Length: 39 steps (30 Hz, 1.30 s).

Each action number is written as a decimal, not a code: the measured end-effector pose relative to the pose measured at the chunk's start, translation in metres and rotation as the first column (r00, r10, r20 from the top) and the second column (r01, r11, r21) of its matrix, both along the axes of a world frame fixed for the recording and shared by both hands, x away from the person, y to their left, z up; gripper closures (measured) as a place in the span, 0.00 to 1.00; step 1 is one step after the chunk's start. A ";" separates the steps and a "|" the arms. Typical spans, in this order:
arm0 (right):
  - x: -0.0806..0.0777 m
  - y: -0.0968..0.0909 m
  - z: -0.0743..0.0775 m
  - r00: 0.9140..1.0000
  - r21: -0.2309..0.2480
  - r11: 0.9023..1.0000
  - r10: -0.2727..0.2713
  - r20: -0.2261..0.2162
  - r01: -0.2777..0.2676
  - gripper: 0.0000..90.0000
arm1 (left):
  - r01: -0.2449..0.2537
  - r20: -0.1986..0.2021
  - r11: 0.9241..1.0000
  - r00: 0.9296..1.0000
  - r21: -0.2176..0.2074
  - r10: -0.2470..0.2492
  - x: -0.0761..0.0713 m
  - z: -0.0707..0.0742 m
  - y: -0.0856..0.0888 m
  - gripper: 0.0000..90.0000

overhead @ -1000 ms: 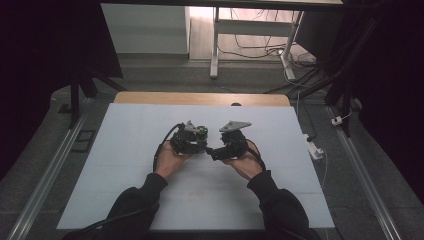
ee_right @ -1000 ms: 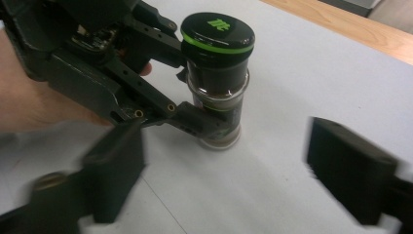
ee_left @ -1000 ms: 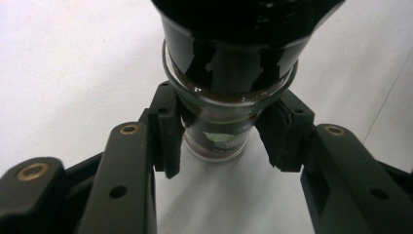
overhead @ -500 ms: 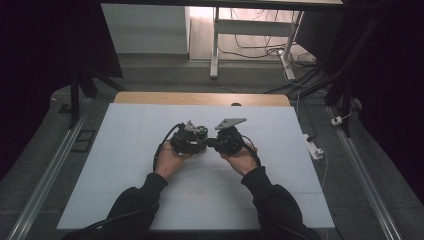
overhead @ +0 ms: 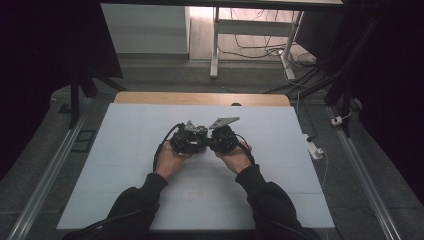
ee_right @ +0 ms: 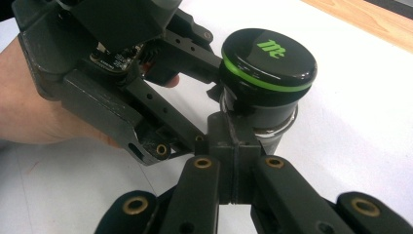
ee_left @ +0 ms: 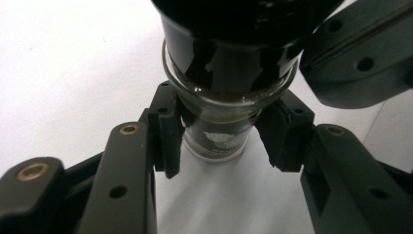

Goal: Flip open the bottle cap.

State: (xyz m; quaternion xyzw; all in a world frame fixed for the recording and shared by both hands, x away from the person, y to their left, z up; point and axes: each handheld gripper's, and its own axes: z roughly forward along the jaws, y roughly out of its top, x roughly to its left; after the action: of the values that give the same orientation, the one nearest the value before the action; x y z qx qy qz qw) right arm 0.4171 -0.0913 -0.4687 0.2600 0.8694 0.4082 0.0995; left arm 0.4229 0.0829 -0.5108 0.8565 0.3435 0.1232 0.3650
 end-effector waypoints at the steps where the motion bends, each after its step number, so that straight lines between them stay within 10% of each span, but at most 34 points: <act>1: 0.000 0.000 0.000 1.000 0.000 1.000 0.000 0.000 0.000 1.00 | 0.000 0.000 1.000 1.000 0.000 0.000 0.000 0.000 0.000 0.60; 39: 0.010 -0.003 0.025 1.000 0.079 0.997 -0.026 0.000 0.026 1.00 | 0.002 0.003 1.000 1.000 0.001 -0.002 0.000 -0.001 0.001 0.60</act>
State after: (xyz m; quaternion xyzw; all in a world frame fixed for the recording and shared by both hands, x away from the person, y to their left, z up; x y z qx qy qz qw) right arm 0.4268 -0.0947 -0.4435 0.2748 0.8491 0.4411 0.0946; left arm 0.4228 0.0834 -0.5113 0.8568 0.3421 0.1245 0.3652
